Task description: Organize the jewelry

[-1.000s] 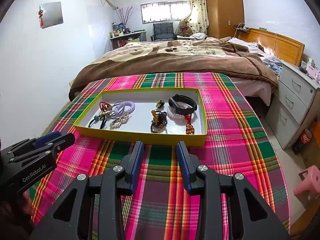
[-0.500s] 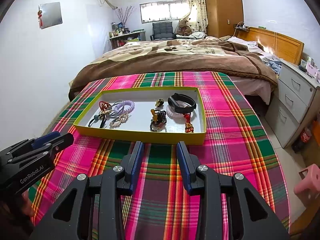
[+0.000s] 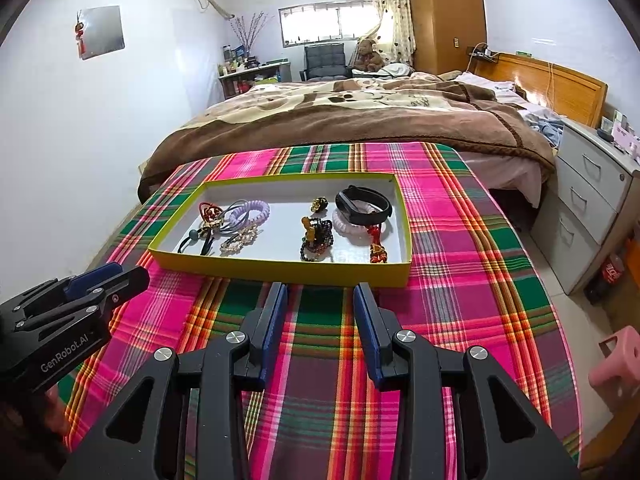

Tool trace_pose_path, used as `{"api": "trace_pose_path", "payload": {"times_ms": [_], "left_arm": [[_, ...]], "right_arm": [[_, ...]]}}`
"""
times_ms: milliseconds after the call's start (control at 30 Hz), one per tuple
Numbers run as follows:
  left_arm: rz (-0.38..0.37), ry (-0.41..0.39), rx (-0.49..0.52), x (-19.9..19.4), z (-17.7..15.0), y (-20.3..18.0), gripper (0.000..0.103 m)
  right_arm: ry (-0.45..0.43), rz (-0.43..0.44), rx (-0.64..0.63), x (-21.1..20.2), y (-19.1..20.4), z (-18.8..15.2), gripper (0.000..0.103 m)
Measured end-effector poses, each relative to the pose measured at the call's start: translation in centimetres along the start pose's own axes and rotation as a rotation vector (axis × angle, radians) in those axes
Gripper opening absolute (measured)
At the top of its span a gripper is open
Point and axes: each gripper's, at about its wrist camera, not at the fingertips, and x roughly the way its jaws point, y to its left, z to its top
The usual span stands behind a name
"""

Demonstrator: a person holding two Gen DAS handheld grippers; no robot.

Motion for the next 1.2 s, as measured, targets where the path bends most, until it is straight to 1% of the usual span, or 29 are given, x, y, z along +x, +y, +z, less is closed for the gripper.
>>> {"api": "trace_pose_path", "payload": {"times_ms": [333,433,533,633,1033,1200], "left_arm": [[0.009,-0.003,0.007,-0.14,-0.08,-0.18,0.038],[0.023,-0.005,-0.006,-0.18,-0.09,-0.04,0.038],[0.020,-0.010,-0.025,-0.25,-0.13,0.36,0.038],[0.028,-0.020,-0.024,-0.47,-0.10,0.41,0.038],[0.001,-0.018,-0.044,-0.61,-0.17,0.63,0.038],[0.017,-0.023,-0.037,-0.84,-0.11,0.57,0.038]], "right_arm": [[0.001,0.002,0.001,-0.01,0.06,-0.05,0.036],[0.003,0.001,0.000,0.01,0.06,-0.05,0.036],[0.004,0.001,0.000,0.03,0.13,-0.14,0.036],[0.004,0.003,0.001,0.02,0.18,-0.18,0.036],[0.004,0.003,0.005,0.26,0.32,-0.25,0.036],[0.003,0.008,0.006,0.28,0.37,-0.34,0.036]]}}
